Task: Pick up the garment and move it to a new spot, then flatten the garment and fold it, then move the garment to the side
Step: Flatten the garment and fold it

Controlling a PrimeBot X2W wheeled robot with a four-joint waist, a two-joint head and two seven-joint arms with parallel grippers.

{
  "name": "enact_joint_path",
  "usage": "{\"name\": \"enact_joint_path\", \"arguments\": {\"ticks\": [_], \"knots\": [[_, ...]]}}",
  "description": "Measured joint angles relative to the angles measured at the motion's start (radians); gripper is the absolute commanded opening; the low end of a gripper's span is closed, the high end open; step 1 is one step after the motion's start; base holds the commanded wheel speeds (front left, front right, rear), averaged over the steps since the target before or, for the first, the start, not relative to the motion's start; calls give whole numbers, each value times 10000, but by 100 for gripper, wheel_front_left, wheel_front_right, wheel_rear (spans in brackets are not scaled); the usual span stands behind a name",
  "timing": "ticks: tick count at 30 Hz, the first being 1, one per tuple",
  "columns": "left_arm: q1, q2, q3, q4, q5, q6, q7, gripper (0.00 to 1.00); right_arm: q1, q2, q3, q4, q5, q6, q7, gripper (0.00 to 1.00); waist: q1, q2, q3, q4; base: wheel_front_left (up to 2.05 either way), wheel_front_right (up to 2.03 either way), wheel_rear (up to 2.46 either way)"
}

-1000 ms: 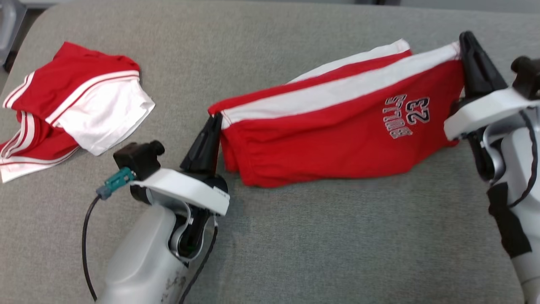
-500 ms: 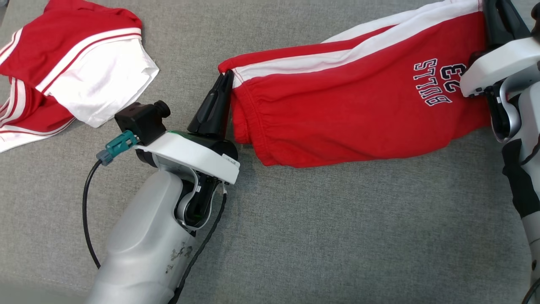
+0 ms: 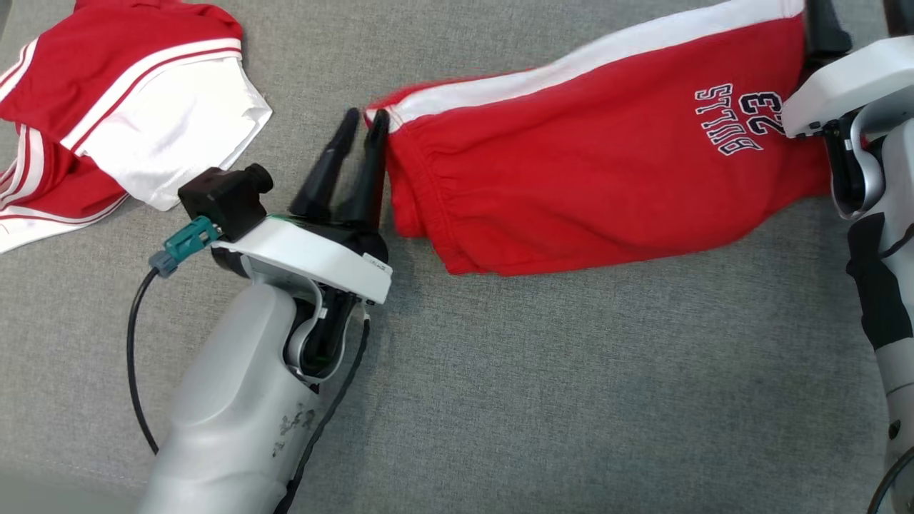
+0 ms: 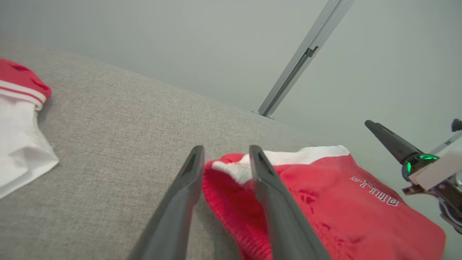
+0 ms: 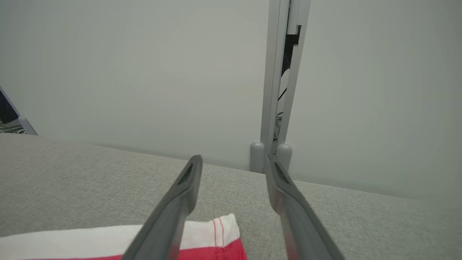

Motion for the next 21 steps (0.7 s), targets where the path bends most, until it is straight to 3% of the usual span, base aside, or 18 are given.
{"name": "enact_joint_path", "arguments": {"ticks": [7,13,21], "knots": [[567,-6,593,253,633,81,0,100,651,157,-291,-209,665,0,0,100,0,0,-380,-174,0,0,0],[1424,-2,922,169,1172,98,0,100,1852,169,316,-165,1741,0,0,100,0,0,-862,-387,0,0,0],[2098,-2,1099,-40,1198,130,0,100,2598,81,1016,1011,2817,0,-33,100,0,0,-1306,-550,0,0,0]]}}
